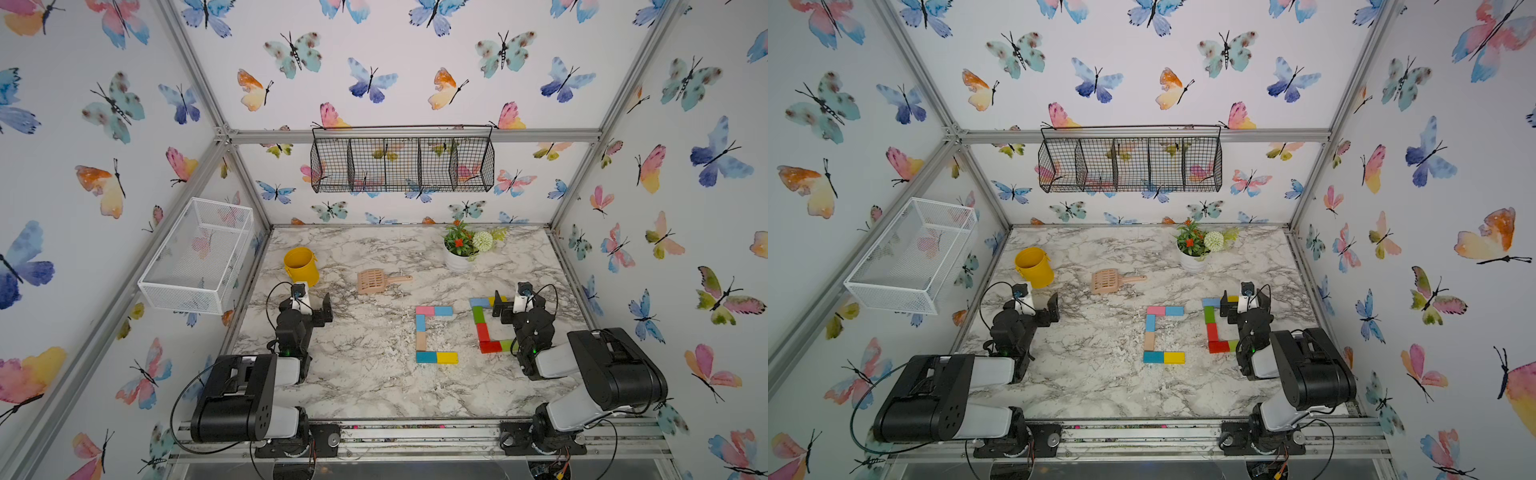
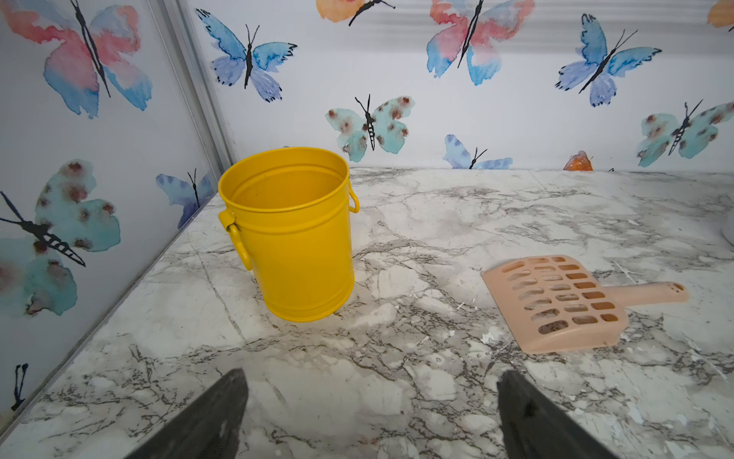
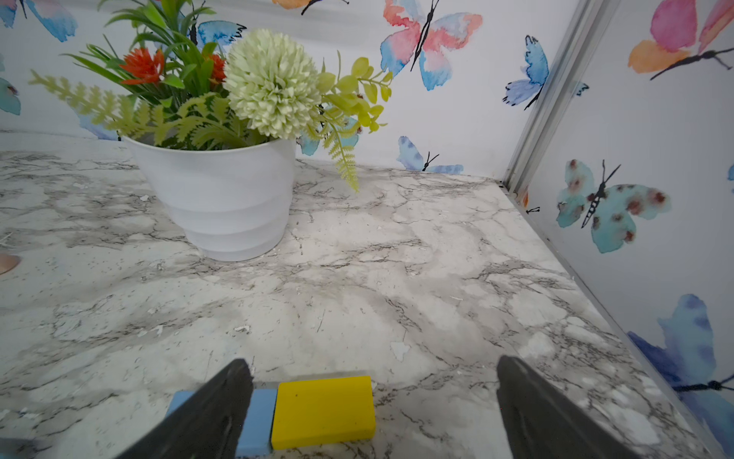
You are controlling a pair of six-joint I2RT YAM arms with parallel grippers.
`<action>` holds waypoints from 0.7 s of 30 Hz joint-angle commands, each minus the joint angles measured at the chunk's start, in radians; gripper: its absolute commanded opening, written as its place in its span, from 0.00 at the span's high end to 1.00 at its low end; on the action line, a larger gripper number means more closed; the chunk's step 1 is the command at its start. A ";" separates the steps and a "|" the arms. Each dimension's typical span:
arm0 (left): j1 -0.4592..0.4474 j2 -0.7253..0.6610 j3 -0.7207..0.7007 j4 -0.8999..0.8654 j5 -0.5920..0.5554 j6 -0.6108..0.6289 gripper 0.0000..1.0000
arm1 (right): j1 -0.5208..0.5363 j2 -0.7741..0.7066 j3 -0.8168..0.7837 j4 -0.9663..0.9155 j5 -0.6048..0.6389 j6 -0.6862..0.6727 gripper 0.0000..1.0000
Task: Assemble the letter c with building blocks
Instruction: Reset both arms
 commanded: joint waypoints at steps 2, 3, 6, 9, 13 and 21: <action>0.004 0.009 0.011 -0.016 -0.029 -0.014 0.02 | -0.002 -0.006 0.009 -0.013 -0.015 0.014 0.00; 0.004 0.008 0.010 -0.016 -0.028 -0.014 0.02 | -0.002 -0.006 0.008 -0.012 -0.015 0.015 0.00; 0.004 0.009 0.011 -0.016 -0.028 -0.014 0.02 | -0.002 -0.006 0.009 -0.010 -0.014 0.013 0.00; 0.005 0.008 0.011 -0.016 -0.028 -0.014 0.02 | -0.003 -0.004 0.010 -0.012 -0.015 0.015 0.00; 0.005 0.008 0.011 -0.016 -0.028 -0.014 0.02 | -0.004 -0.006 0.011 -0.017 -0.019 0.014 0.00; 0.004 0.008 0.010 -0.016 -0.028 -0.014 0.02 | -0.006 -0.004 0.014 -0.021 -0.021 0.015 0.00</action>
